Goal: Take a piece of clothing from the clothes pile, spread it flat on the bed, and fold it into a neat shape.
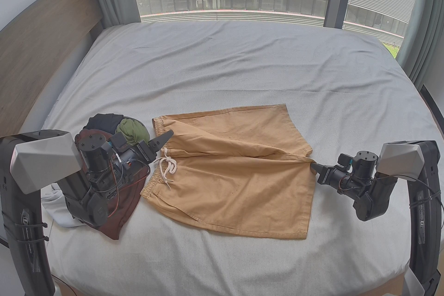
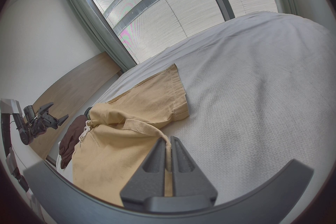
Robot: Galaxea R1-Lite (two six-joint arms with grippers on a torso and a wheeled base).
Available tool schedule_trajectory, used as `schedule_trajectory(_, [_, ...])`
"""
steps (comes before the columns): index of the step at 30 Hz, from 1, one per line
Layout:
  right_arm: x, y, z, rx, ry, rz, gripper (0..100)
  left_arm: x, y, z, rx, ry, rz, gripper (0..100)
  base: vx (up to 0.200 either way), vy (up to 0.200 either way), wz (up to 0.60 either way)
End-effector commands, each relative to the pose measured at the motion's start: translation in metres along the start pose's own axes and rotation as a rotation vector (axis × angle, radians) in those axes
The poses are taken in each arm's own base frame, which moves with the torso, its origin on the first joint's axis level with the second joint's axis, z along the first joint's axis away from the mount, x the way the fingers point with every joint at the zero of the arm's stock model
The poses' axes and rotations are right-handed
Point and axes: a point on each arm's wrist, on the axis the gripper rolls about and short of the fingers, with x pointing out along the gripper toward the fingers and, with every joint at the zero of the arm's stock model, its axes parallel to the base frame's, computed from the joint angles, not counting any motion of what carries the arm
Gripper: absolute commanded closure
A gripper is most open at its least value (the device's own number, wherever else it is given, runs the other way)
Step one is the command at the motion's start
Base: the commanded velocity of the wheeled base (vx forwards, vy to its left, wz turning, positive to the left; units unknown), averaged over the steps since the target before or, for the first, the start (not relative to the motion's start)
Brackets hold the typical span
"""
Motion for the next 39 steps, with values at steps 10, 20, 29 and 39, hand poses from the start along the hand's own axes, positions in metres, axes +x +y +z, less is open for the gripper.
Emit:
schedule_trajectory(10, [0.007,-0.003,-0.005,-0.01,-0.021,-0.003,100,0.0,0.001,-0.001,-0.001,0.002,0.001,0,0.0,0.0,0.0])
schedule_trajectory(20, [0.01,-0.005,0.004,-0.026,-0.064,0.0,0,0.0,0.001,-0.001,-0.001,0.002,0.001,0,0.0,0.0,0.0])
schedule_trajectory(29, [-0.015,0.001,0.053,-0.051,-0.164,-0.014,0,-0.023,-0.002,0.005,0.014,0.014,0.043,0,0.0,0.0,0.0])
schedule_trajectory(39, [-0.047,0.084,0.047,-0.059,-0.066,0.128,0,-0.054,0.025,-0.006,0.052,0.089,0.158,0,0.0,0.0,0.0])
